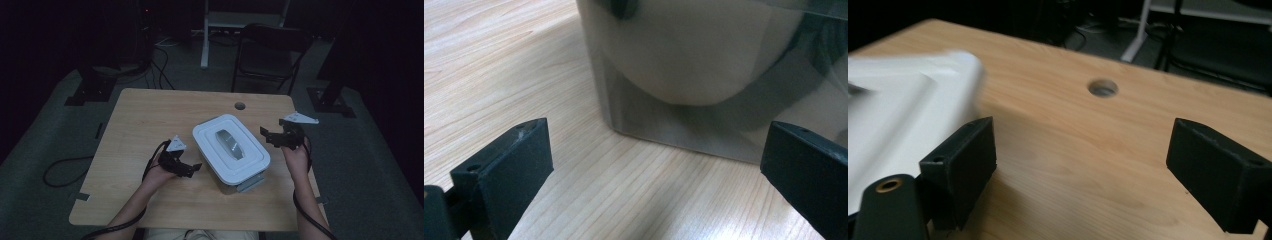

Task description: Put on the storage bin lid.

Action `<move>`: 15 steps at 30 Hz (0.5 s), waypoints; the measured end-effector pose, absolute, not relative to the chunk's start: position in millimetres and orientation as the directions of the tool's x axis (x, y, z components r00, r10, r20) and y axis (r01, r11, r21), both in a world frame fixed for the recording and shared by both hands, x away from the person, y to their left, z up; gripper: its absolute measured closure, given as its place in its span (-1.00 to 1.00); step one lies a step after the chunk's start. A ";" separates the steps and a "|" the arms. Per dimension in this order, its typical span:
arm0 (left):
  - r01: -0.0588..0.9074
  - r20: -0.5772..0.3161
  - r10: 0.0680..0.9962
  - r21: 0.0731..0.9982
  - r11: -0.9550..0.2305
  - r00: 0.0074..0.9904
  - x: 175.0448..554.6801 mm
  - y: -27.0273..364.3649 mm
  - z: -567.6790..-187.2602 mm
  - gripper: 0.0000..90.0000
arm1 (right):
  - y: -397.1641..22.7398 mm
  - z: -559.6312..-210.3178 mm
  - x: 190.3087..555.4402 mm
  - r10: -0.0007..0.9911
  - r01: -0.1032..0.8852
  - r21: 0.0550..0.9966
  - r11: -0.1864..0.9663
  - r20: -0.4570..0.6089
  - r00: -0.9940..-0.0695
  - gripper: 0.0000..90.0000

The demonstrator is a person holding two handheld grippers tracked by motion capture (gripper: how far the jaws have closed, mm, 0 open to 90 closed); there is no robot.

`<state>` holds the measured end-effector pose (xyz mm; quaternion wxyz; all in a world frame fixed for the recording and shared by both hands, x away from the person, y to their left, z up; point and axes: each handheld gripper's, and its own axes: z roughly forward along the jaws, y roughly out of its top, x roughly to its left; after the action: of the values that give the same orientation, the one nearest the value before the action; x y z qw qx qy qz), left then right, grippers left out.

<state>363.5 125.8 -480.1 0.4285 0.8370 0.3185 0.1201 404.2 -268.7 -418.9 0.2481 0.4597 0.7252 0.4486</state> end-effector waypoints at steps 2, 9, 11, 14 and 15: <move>0.429 -0.070 0.634 0.792 -0.433 0.770 363.7 123.7 -480.8 -0.98 | -273.5 -430.0 407.9 0.890 0.452 0.876 0.169 0.062 -0.452 -0.73; 0.426 -0.074 0.628 0.795 -0.432 0.775 365.2 118.8 -479.9 -0.98 | -281.3 -469.0 414.3 0.906 0.524 0.839 0.146 0.099 -0.412 -0.73; 0.424 -0.076 0.624 0.796 -0.432 0.778 365.4 116.7 -480.2 -0.98 | -279.2 -478.3 413.8 0.903 0.536 0.831 0.146 0.109 -0.416 -0.73; 0.424 -0.076 0.623 0.796 -0.432 0.778 365.6 115.0 -480.7 -0.98 | -274.5 -488.9 412.7 0.898 0.546 0.823 0.158 0.111 -0.427 -0.73; 0.426 -0.082 0.623 0.797 -0.427 0.778 366.1 114.4 -481.1 -0.98 | -273.6 -491.4 412.1 0.896 0.547 0.822 0.156 0.116 -0.430 -0.73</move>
<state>366.1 114.4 -481.1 0.4340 0.8371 0.3132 0.1131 412.1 -273.6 -491.4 0.2059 0.4928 0.7319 0.4232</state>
